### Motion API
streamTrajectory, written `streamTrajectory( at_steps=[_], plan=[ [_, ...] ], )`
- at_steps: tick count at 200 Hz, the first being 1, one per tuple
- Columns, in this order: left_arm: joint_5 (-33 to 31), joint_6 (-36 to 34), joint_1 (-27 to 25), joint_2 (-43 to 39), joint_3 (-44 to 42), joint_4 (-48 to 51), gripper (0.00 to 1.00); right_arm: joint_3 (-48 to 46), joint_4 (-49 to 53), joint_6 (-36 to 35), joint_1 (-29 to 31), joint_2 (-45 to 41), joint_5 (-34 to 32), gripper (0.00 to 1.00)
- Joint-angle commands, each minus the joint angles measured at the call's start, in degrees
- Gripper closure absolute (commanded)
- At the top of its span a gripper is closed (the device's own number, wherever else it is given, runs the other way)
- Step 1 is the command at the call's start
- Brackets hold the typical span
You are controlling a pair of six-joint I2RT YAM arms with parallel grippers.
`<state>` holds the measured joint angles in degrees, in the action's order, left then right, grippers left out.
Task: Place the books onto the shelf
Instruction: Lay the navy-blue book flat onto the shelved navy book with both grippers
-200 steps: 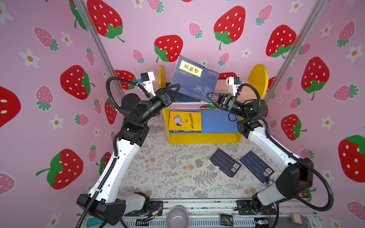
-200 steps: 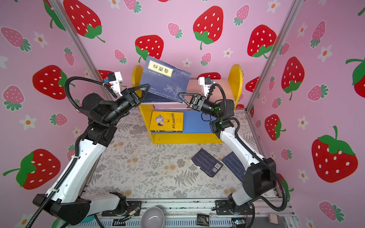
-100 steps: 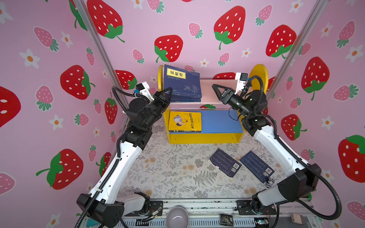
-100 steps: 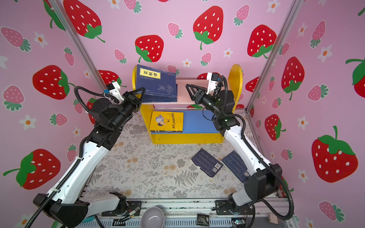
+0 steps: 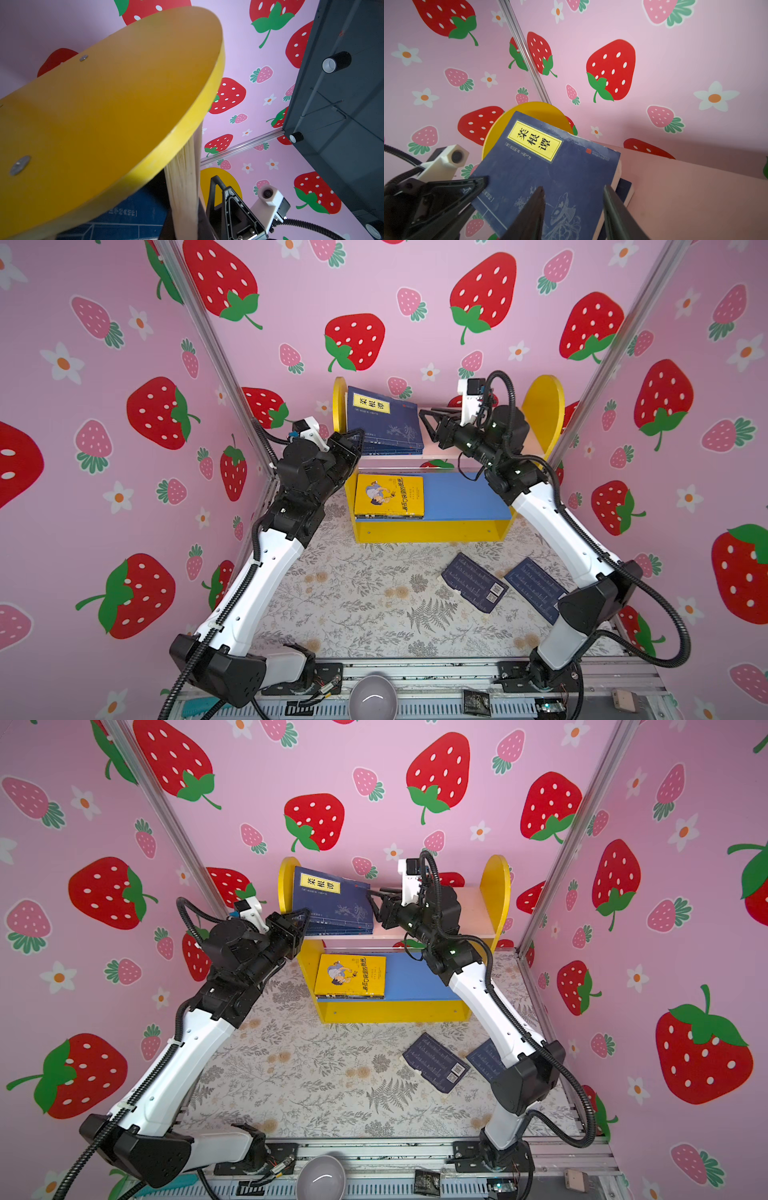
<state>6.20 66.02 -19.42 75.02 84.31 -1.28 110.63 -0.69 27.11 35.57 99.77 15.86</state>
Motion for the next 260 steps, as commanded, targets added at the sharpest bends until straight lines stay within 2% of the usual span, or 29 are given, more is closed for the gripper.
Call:
streamTrajectory(
  at_steps=[1, 17, 44, 260],
  plan=[
    [0.7, 1.5, 0.9, -0.3, 3.7, -0.5, 1.0, 2.6, 6.0, -2.8, 0.5, 1.8, -2.1, 0.52],
    [1.3, 2.5, 1.4, 0.4, 4.0, -0.1, 1.0, 2.1, 6.1, -2.6, 0.6, 2.1, -3.1, 0.52],
    [5.9, 5.1, 2.4, 1.2, 3.0, -1.7, 1.0, 0.0, 4.6, -2.3, 0.6, 1.6, -3.8, 0.51],
    [9.9, 6.5, 4.6, 0.9, 1.5, -0.6, 1.0, 1.5, 5.7, -8.1, 2.5, 2.0, -7.8, 0.49]
  ],
)
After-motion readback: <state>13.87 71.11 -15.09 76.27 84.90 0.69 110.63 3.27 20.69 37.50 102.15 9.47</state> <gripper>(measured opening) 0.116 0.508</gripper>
